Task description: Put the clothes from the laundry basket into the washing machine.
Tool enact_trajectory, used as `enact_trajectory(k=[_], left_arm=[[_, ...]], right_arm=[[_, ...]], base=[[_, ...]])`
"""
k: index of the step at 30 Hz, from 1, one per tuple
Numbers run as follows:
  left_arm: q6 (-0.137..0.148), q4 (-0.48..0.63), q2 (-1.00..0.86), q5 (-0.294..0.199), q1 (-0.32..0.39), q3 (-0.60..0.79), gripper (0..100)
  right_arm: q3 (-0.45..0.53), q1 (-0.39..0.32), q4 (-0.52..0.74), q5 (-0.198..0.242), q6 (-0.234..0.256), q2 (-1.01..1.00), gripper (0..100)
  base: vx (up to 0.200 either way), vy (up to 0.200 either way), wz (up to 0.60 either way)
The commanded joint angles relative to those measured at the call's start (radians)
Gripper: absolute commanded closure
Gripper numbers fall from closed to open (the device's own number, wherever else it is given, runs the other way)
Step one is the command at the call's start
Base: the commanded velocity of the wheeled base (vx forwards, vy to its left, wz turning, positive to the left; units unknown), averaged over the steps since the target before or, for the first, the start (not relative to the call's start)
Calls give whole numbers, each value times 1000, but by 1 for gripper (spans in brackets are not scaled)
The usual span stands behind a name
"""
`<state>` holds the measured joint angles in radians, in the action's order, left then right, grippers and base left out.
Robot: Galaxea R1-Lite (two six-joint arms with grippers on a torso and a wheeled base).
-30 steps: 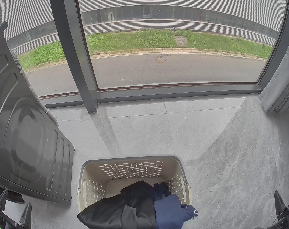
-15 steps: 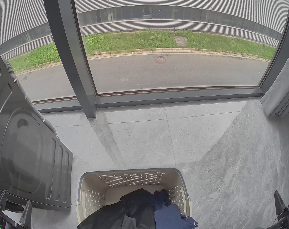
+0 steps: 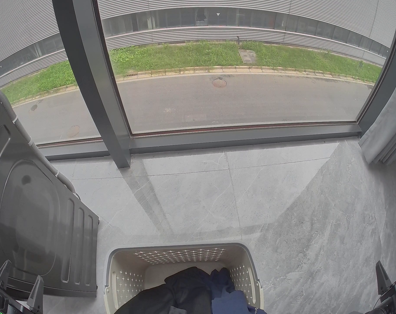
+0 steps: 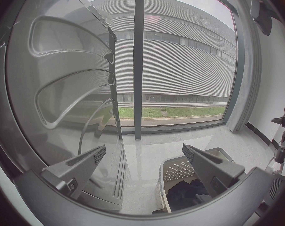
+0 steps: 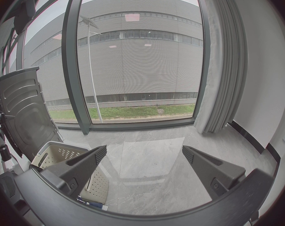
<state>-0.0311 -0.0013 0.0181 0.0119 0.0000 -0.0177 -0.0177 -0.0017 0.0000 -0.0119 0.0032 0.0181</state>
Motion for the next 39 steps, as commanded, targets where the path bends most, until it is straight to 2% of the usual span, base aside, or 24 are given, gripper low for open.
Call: enact_trajectory(k=[1,29,39], left_arm=[[-3,0,-18,0,0,18,0],[-1,0,-18,0,0,18,0],[-4,0,-18,0,0,18,0]], right_arm=[[16,0,0,0,0,-15,0],[18,0,-2,0,0,-15,0],[18,0,0,0,0,-15,0]], base=[[0,0,0],[0,0,0],[-200,0,0]])
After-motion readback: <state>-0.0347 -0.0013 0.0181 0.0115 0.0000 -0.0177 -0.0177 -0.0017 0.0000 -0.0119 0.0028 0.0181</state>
